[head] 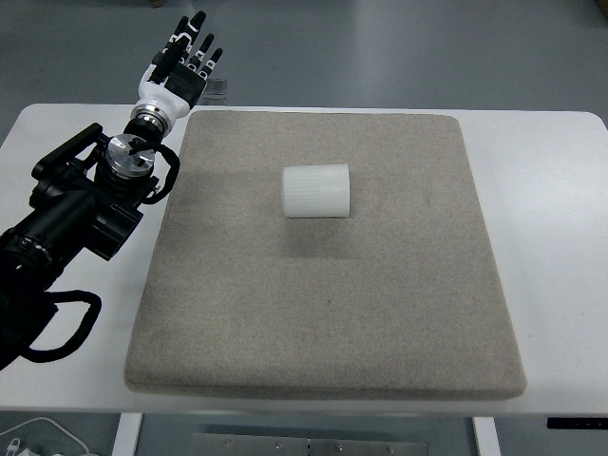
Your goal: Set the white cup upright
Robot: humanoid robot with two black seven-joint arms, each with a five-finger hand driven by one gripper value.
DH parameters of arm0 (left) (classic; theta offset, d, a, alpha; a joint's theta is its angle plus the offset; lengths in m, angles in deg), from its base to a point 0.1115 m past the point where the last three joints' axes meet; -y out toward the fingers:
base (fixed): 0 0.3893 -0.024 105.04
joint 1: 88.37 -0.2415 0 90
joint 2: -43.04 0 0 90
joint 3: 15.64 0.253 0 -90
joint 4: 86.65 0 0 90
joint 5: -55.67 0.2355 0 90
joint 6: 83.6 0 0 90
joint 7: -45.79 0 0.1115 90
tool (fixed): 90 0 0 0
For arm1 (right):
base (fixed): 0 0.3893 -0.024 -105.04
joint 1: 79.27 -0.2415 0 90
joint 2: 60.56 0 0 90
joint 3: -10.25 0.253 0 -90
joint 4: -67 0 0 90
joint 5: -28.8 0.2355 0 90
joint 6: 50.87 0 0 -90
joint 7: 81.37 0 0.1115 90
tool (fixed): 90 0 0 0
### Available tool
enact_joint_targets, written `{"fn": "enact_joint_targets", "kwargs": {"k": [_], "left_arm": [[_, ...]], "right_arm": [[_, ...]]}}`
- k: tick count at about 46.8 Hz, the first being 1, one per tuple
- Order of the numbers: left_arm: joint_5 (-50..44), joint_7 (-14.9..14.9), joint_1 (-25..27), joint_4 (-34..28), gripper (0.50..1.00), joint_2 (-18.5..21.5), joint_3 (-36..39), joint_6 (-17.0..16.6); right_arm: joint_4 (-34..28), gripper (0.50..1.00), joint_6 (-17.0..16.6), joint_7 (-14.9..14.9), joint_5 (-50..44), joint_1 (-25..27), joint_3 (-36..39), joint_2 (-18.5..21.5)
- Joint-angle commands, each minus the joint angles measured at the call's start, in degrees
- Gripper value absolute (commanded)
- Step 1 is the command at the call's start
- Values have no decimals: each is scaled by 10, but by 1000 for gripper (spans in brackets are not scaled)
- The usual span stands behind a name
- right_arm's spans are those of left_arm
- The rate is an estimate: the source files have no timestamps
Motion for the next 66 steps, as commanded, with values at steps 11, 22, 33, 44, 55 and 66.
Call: {"fn": "enact_joint_targets", "kwargs": {"k": [11,22,33,44,55,66], "left_arm": [[0,-4,0,-1,999,1,2,3],[1,-4,3,3,999,4,4,18],[4,-3,15,5,999,9,18,18],[59,-3,23,2,999,10,28,19],[183,3,29,-26,996,9,43,17],[333,3,45,-82,988,14,87,-9]], "right_arm": [[0,930,0,0,0,0,0,0],[0,930,0,0,0,0,0,0],[0,930,0,0,0,0,0,0],[0,930,0,0,0,0,0,0],[0,930,0,-1,0,0,0,0],[0,930,0,0,0,0,0,0]]}}
